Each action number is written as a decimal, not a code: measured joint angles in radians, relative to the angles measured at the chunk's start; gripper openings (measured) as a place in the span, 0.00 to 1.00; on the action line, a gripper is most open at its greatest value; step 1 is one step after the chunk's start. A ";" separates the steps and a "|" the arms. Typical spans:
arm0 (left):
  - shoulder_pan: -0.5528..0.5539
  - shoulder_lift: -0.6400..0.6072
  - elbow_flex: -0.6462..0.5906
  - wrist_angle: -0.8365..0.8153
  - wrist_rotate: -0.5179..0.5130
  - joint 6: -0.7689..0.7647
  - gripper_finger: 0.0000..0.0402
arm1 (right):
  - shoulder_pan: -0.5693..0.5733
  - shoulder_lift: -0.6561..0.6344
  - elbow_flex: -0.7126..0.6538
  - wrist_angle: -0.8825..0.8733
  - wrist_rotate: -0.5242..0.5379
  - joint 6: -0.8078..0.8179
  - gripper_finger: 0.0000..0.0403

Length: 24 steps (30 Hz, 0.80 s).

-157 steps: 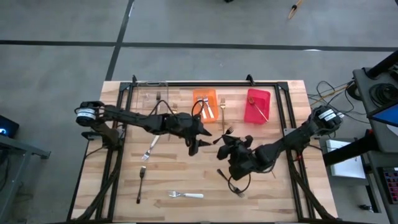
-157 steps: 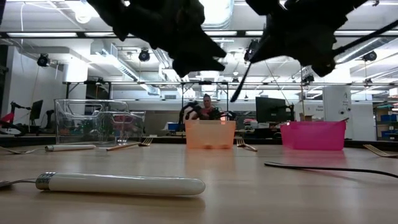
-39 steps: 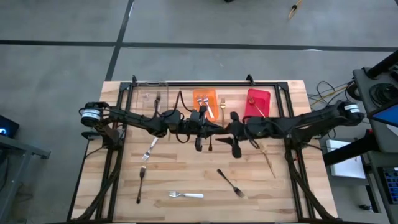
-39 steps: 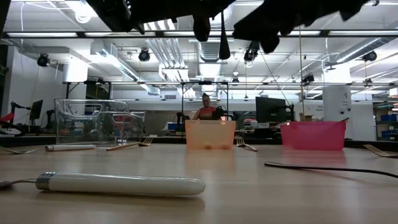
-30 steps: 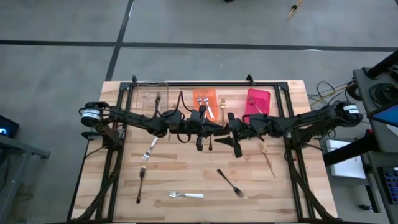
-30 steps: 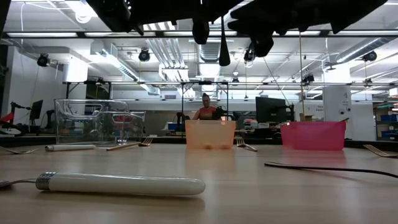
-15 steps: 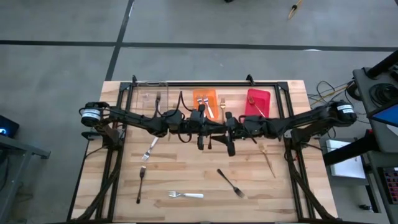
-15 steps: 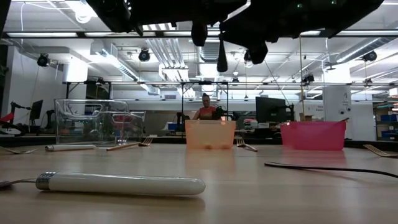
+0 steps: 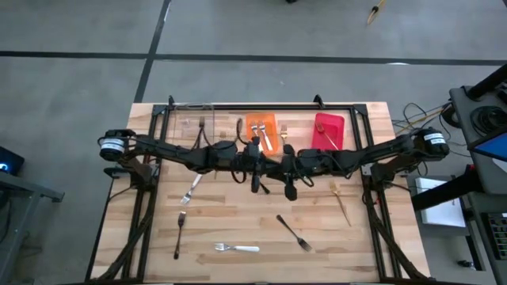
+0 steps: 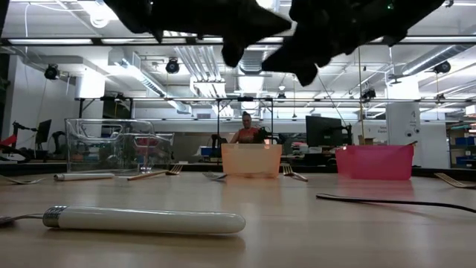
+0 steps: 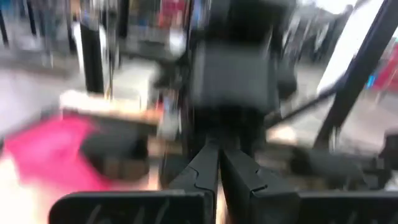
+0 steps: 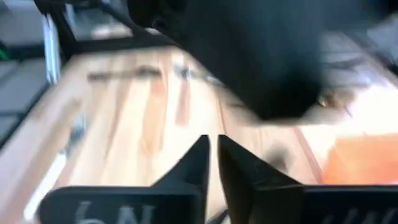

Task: Sort silverware by color (type)
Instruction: Put the right black fork into the transparent bin

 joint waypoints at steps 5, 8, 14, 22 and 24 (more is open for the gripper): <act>-0.024 -0.019 0.000 -0.347 -0.001 -0.078 0.00 | -0.002 -0.027 -0.001 -0.201 0.030 0.088 0.03; -0.038 -0.014 0.000 -0.458 -0.049 -0.126 0.00 | -0.001 0.001 -0.001 -0.201 0.074 0.131 0.02; -0.068 -0.031 0.000 -0.564 -0.159 -0.128 0.00 | 0.000 0.104 0.000 -0.103 0.075 0.030 0.02; -0.092 -0.179 -0.047 -0.607 -0.250 -0.019 0.00 | 0.002 0.294 0.072 -0.005 0.067 0.015 0.15; -0.097 -0.244 -0.089 -0.604 -0.298 -0.012 0.00 | 0.002 0.350 0.121 -0.004 0.074 -0.012 0.23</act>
